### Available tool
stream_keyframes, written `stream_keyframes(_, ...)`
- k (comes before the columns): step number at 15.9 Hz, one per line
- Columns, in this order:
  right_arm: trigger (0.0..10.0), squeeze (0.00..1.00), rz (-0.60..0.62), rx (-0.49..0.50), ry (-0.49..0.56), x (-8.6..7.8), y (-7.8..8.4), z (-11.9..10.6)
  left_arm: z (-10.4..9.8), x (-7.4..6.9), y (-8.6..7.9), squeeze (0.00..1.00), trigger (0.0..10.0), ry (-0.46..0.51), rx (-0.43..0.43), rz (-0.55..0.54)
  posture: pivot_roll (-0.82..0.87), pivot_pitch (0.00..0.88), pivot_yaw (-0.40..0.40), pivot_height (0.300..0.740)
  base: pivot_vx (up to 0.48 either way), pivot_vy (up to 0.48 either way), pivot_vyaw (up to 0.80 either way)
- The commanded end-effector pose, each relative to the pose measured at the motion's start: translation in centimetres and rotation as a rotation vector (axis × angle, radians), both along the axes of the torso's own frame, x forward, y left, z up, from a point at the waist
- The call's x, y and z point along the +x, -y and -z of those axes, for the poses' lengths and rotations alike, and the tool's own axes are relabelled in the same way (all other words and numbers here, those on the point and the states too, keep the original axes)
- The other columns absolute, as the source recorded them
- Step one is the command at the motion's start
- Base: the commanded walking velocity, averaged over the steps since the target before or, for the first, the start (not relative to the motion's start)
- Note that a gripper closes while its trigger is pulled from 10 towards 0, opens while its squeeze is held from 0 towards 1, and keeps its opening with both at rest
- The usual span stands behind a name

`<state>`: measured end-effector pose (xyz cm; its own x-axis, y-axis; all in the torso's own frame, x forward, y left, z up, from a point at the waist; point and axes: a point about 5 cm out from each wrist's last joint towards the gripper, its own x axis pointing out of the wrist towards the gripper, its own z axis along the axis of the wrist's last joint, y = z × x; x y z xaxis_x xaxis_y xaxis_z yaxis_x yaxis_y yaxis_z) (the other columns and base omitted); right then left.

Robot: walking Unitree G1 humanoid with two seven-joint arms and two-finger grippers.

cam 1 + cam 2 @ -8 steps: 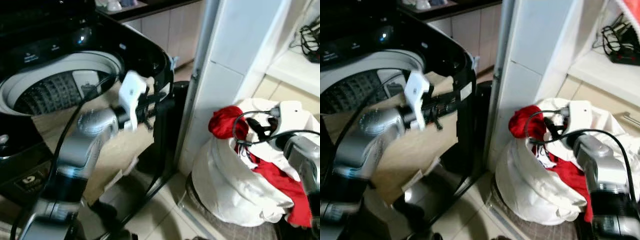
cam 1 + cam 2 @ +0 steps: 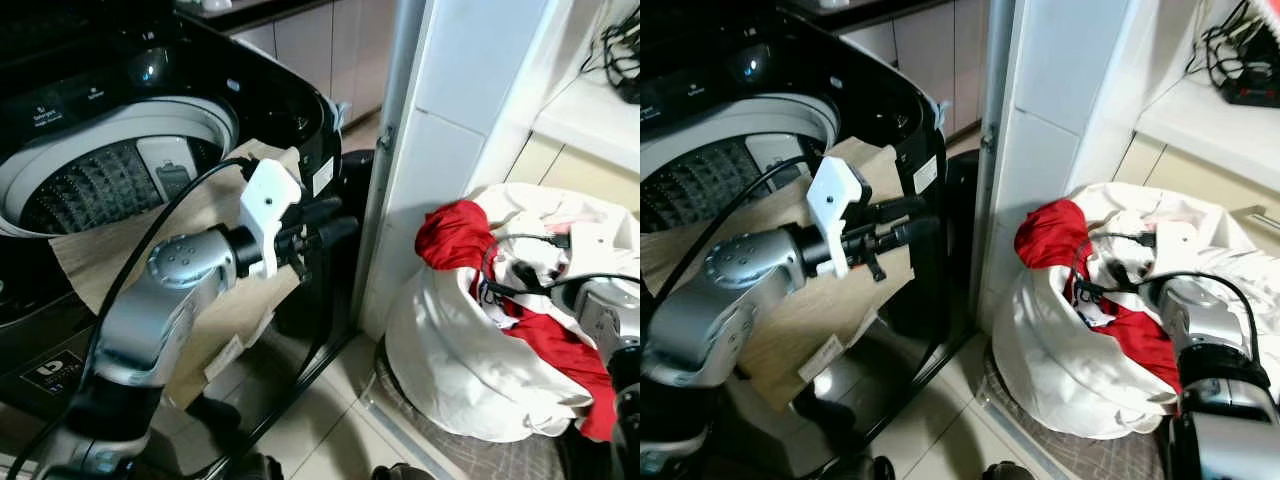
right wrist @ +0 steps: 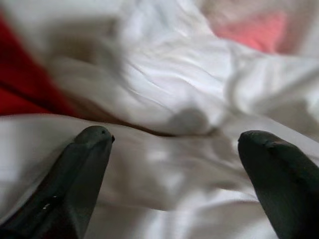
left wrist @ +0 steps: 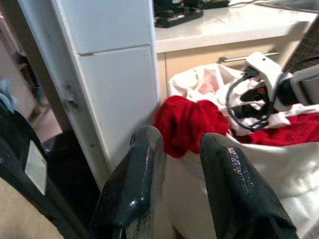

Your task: Clothes washing

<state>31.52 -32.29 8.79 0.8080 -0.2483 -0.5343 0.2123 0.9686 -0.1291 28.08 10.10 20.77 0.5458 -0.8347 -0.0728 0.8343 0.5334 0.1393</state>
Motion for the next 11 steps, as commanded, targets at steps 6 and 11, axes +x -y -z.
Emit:
stream_keyframes(6,10.0,0.00,0.227,-0.128,0.031,-1.6,3.7,-0.2,-1.6,-2.4,0.8,0.00,10.0,-0.015,-0.045,0.138,0.03,0.162,0.066,0.740,0.000,0.000,0.00)
stream_keyframes(11,10.0,0.00,0.239,-0.050,-0.077,-3.1,3.6,2.1,-1.6,-3.8,1.5,0.00,10.0,-0.074,-0.078,0.258,0.03,0.147,0.063,0.740,0.000,0.000,0.00)
